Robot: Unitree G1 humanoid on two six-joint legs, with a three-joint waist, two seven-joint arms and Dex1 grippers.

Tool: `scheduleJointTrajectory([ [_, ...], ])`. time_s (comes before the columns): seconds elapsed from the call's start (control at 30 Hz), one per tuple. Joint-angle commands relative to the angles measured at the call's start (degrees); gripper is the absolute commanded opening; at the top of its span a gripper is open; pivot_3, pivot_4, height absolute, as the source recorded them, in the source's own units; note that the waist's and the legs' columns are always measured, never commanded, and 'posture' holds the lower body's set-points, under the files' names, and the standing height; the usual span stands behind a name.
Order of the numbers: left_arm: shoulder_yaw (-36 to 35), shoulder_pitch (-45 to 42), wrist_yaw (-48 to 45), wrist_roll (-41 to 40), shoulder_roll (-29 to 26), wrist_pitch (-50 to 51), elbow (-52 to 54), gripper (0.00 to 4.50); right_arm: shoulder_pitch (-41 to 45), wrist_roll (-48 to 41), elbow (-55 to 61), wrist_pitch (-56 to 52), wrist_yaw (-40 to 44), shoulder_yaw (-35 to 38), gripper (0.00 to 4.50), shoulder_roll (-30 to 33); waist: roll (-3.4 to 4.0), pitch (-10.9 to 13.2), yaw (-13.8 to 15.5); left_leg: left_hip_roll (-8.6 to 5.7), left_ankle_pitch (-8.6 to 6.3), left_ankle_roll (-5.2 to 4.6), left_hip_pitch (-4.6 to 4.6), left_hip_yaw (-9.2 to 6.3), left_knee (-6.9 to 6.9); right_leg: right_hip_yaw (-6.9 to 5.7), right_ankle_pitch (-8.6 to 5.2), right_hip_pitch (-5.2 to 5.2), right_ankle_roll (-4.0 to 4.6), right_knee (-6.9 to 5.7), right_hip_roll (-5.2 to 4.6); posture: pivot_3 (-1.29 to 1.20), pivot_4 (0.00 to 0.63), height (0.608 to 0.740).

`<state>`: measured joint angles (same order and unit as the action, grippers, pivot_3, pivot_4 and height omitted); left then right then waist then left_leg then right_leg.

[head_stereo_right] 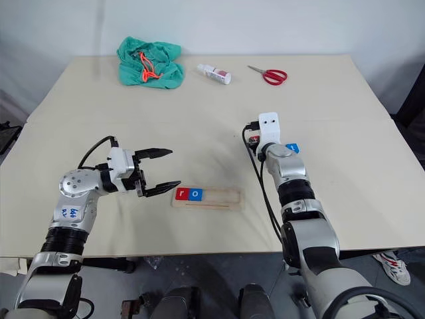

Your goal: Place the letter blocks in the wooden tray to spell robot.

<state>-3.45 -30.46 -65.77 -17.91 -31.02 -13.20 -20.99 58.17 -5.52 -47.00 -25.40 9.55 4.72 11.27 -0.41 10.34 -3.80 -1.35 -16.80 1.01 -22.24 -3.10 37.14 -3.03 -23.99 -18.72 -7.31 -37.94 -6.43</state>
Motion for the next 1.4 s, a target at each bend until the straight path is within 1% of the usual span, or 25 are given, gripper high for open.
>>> scheduleJointTrajectory([
  [0.03,-1.5,-0.03,-1.37,-1.89,-1.47,-0.05,1.38,4.5,-1.99,-0.24,7.84,-3.99,2.65,-1.25,1.47,0.64,0.0,0.0,0.04,-0.01,0.0,0.0,0.0,0.0,0.0,0.01,0.0,0.0,0.0,0.0,-0.01,0.0,0.15,0.74],
  [0.1,-1.62,-0.15,-2.1,-2.19,-1.86,-0.03,0.93,4.5,-3.63,-0.9,14.15,-7.32,4.84,-1.69,1.47,1.6,0.0,0.0,0.24,-0.01,0.0,0.0,-0.01,0.0,-0.03,0.03,0.0,-0.02,0.0,0.01,-0.01,0.0,0.15,0.74],
  [0.13,-1.72,-0.14,-3.18,-2.62,-2.16,-0.14,0.4,4.5,-5.48,-1.83,20.17,-10.59,6.29,-1.71,1.47,2.74,0.0,0.0,0.34,-0.02,0.0,0.0,-0.03,0.0,-0.05,0.03,0.0,-0.04,0.0,0.01,-0.01,0.0,0.15,0.74],
  [0.2,-1.85,-0.12,-4.53,-3.17,-2.47,-0.29,-0.2,4.5,-7.86,-2.93,27.68,-14.93,7.71,-1.67,1.47,4.05,0.0,0.0,0.56,-0.03,0.0,0.0,-0.12,0.0,-0.05,0.04,0.0,-0.13,0.0,0.01,-0.01,0.0,0.15,0.74],
  [0.33,-1.86,-0.72,-8.58,-4.75,-2.68,-0.07,-1.62,4.5,-17.96,-6.82,50.51,-26.83,10.64,-0.07,1.47,9.62,0.0,0.0,1.51,-0.08,0.0,0.0,-0.18,-0.07,-0.04,0.02,0.0,-0.15,0.0,0.03,-0.05,0.0,0.15,0.74],
  [0.4,-1.74,-0.67,-10.69,-5.56,-2.82,0.44,-2.05,4.5,-22.72,-8.92,60.57,-32.44,10.57,1.61,1.47,11.49,0.0,0.0,2.07,-0.09,-0.01,-0.01,-0.2,-0.06,-0.05,0.02,0.0,-0.15,0.0,0.1,-0.05,0.0,0.15,0.74],
  [0.5,-1.39,-0.35,-14.43,-6.38,-3.33,0.89,-2.61,4.5,-29.83,-11.4,74.99,-40.93,8.89,4.67,1.47,11.96,0.0,0.0,2.31,-0.08,-0.01,0.0,-0.27,-0.05,-0.06,0.03,0.0,-0.15,0.0,0.18,-0.04,0.0,0.15,0.74],
  [0.6,-1.39,-0.75,-16.62,-6.38,-3.66,0.46,-3.93,4.5,-35.86,-12.53,84.71,-46.58,7.98,6.65,1.47,12.35,0.0,0.0,2.2,-0.08,0.0,-0.01,-0.23,0.06,-0.04,0.1,0.0,-0.14,0.0,0.2,-0.04,0.0,0.15,0.74],
  [0.67,-1.29,-1.45,-19.65,-6.88,-3.97,0.21,-5.57,4.5,-42.45,-11.55,90.21,-50.37,6.57,8.94,1.47,13.07,0.0,0.0,2.35,-0.07,0.0,0.0,-0.19,0.04,-0.05,0.1,0.0,-0.12,0.0,0.18,-0.03,0.0,0.15,0.74],
  [0.73,-0.86,-2.09,-22.92,-6.73,-4.57,-0.31,-7.6,4.5,-46.45,-10.46,92.25,-51.6,5.14,10.5,1.47,13.01,0.0,0.0,2.39,-0.11,-0.01,-0.01,-0.19,0.02,-0.06,0.1,0.0,-0.1,0.0,0.18,-0.04,0.0,0.15,0.74],
  [0.83,-0.78,-3.13,-25.79,-6.87,-5.13,-0.46,-10.01,4.5,-49.34,-10.48,94.04,-52.3,4.03,11.44,1.47,11.84,0.0,0.0,2.29,-0.19,0.0,-0.02,-0.18,0.04,-0.03,0.15,0.0,-0.08,0.0,0.17,-0.09,0.0,0.15,0.74],
  [1.03,-0.23,-5.96,-25.59,-5.8,-4.82,-3.25,-15.06,4.5,-51.05,-10.0,92.66,-50.88,2.23,10.49,1.47,8.77,0.0,0.0,2.24,-0.12,0.01,-0.02,-0.1,0.1,-0.04,0.2,0.0,-0.09,0.0,0.14,-0.04,0.0,0.15,0.74],
  [1.2,0.53,-6.23,-24.99,-6.22,-3.55,-3.74,-14.3,4.5,-50.07,-9.99,90.55,-49.55,1.63,8.09,1.47,7.84,-0.01,0.0,2.25,-0.15,0.01,-0.02,-0.11,0.07,-0.05,0.19,0.0,-0.09,0.0,0.14,-0.07,0.0,0.15,0.74],
  [1.4,0.93,-5.24,-24.65,-7.12,-2.75,-3.02,-11.24,4.5,-49.98,-9.0,89.55,-50.53,-2.27,5.77,1.47,2.89,0.0,0.0,2.18,-0.15,0.01,-0.02,-0.11,0.06,-0.05,0.2,0.0,-0.09,0.0,0.12,-0.06,0.0,0.15,0.74],
])
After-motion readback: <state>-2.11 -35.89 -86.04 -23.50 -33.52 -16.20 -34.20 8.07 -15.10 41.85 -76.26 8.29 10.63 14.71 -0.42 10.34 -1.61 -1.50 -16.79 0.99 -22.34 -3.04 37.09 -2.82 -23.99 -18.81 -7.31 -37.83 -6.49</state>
